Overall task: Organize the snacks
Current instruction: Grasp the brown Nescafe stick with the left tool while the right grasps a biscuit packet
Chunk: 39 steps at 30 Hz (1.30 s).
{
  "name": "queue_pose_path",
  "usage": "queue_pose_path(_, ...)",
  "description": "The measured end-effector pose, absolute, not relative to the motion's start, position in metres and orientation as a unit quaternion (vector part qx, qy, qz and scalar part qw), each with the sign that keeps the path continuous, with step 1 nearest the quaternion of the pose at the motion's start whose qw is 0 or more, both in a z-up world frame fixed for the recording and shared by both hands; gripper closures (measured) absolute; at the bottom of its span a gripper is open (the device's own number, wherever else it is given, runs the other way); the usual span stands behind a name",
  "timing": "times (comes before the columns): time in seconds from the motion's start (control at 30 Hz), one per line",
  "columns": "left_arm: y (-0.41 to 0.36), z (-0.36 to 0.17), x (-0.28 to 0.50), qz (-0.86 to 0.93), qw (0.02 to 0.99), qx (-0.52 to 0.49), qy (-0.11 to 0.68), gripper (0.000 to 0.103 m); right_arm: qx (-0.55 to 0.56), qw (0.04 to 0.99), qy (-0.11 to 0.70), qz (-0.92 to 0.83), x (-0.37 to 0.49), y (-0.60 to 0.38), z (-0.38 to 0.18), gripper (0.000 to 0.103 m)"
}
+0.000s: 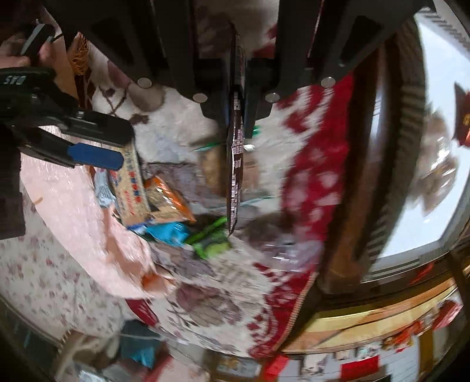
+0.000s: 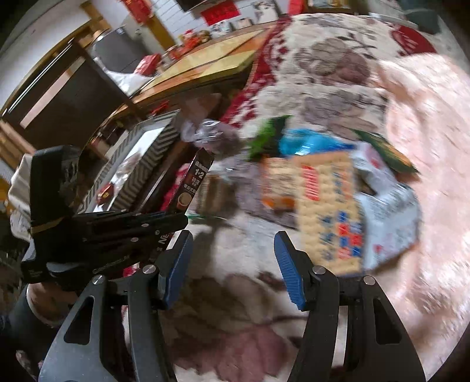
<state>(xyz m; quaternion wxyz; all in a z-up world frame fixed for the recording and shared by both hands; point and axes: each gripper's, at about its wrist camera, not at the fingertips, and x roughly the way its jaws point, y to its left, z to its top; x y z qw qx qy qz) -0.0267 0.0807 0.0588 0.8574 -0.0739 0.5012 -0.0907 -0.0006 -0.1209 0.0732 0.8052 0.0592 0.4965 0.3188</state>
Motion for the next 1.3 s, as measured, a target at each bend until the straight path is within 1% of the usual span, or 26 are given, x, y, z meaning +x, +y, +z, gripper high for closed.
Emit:
queue_pose_path(0.13, 0.102, 0.062, -0.032, -0.065, 0.863, -0.08, 0.494, 0.093, 0.034, 0.806, 0.489, 0.333, 0.006, -0.088, 0.071, 0.045)
queue_pose_path(0.4, 0.131, 0.064, -0.038, -0.005, 0.874, -0.082, 0.48, 0.093, -0.021, 0.812, 0.499, 0.304, 0.026, -0.029, 0.058, 0.045)
queue_pose_path(0.43, 0.133, 0.064, -0.038, -0.002, 0.874, -0.082, 0.479, 0.093, -0.032, 0.813, 0.501, 0.296, 0.027, -0.022, 0.056, 0.042)
queue_pose_path(0.47, 0.135, 0.064, -0.038, 0.001, 0.874, -0.082, 0.479, 0.093, -0.044, 0.817, 0.5, 0.285, 0.028, -0.015, 0.052, 0.04)
queue_pose_path(0.57, 0.139, 0.064, -0.039, 0.01, 0.876, -0.083, 0.475, 0.093, -0.059, 0.813, 0.51, 0.275, 0.032, -0.009, 0.038, 0.041)
queue_pose_path(0.63, 0.142, 0.064, -0.039, 0.011, 0.876, -0.086, 0.474, 0.093, -0.064, 0.808, 0.515, 0.279, 0.03, -0.012, 0.031, 0.051)
queue_pose_path(0.7, 0.143, 0.064, -0.039, 0.013, 0.876, -0.089, 0.473, 0.093, -0.07, 0.807, 0.512, 0.288, 0.027, -0.017, 0.029, 0.053)
queue_pose_path(0.8, 0.141, 0.065, -0.04, 0.012, 0.877, -0.092, 0.472, 0.093, -0.065, 0.804, 0.511, 0.296, 0.024, -0.023, 0.035, 0.056)
queue_pose_path(1.3, 0.157, 0.093, -0.05, 0.045, 0.892, -0.086, 0.441, 0.093, -0.043, 0.813, 0.472, 0.338, 0.005, -0.015, 0.085, 0.056)
